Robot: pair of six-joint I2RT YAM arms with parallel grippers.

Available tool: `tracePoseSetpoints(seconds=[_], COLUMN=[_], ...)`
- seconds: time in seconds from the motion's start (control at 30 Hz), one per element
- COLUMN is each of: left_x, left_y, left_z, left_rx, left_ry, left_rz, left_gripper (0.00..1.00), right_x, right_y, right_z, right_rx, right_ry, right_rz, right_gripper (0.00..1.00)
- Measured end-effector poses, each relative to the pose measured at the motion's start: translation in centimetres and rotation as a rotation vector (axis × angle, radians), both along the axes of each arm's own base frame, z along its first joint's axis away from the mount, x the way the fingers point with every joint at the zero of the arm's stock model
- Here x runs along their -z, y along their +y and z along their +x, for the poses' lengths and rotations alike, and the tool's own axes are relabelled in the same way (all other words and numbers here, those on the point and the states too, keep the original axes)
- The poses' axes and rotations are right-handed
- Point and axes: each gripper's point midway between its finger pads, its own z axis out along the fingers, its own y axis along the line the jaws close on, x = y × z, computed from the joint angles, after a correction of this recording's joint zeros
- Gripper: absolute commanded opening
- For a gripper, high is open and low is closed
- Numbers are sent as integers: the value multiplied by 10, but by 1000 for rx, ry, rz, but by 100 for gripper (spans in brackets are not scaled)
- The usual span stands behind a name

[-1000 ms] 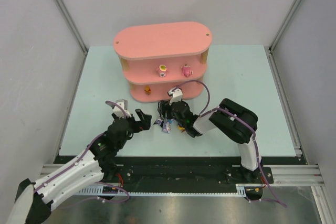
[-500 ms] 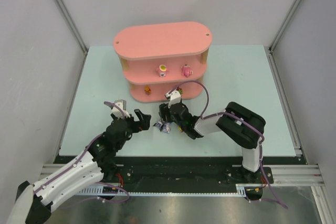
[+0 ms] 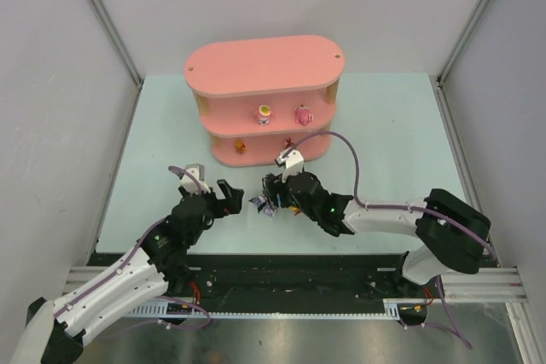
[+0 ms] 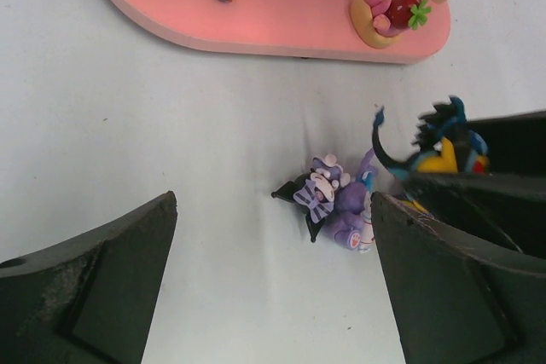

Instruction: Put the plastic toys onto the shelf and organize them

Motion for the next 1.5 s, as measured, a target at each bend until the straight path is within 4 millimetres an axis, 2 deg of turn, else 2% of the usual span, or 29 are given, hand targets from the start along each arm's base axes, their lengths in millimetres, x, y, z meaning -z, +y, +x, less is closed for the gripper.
tracePoseSetpoints(seconds=[0.2, 0.33, 0.5, 0.6, 0.63, 0.67, 0.73, 0.77, 0.87, 1.03, 1.17, 1.37, 1.43, 1.5], left_x=[2, -4, -5, -6, -7, -8, -9, -9, -6, 0, 2, -3, -8, -14], left_y=[0, -6, -8, -12, -13, -15, -18, -19, -22, -27, -30, -34, -35, -37], left_z=[-3, -4, -5, -6, -6, -6, -6, -7, -8, -10, -11, -10, -10, -9], left_rx=[13, 41, 68, 95, 103, 112, 129, 139, 160, 194, 210, 232, 241, 249], left_ry=[21, 18, 15, 17, 15, 16, 15, 15, 25, 43, 51, 41, 30, 16], left_rz=[12, 3, 16, 28, 30, 30, 34, 36, 47, 64, 65, 70, 70, 67], left_gripper=[99, 99, 99, 99, 99, 99, 99, 99, 99, 100, 100, 100, 100, 100], right_x=[3, 23, 53, 63, 65, 66, 69, 73, 78, 80, 81, 76, 67, 48], right_y=[-6, -21, -40, -46, -46, -46, -47, -47, -48, -48, -49, -53, -55, -57], right_z=[-50, -82, -102, -108, -110, -111, -113, -114, -117, -119, -119, -116, -116, -112], right_rx=[-111, -189, -209, -217, -219, -221, -222, -223, -224, -220, -213, -189, -183, -174], right_ry=[57, 134, 210, 240, 249, 258, 270, 279, 296, 307, 314, 304, 294, 270], right_rz=[-56, -100, -165, -183, -183, -181, -185, -189, -196, -194, -190, -183, -166, -121], right_gripper=[0, 0, 0, 5, 9, 21, 37, 51, 67, 81, 99, 100, 100, 100])
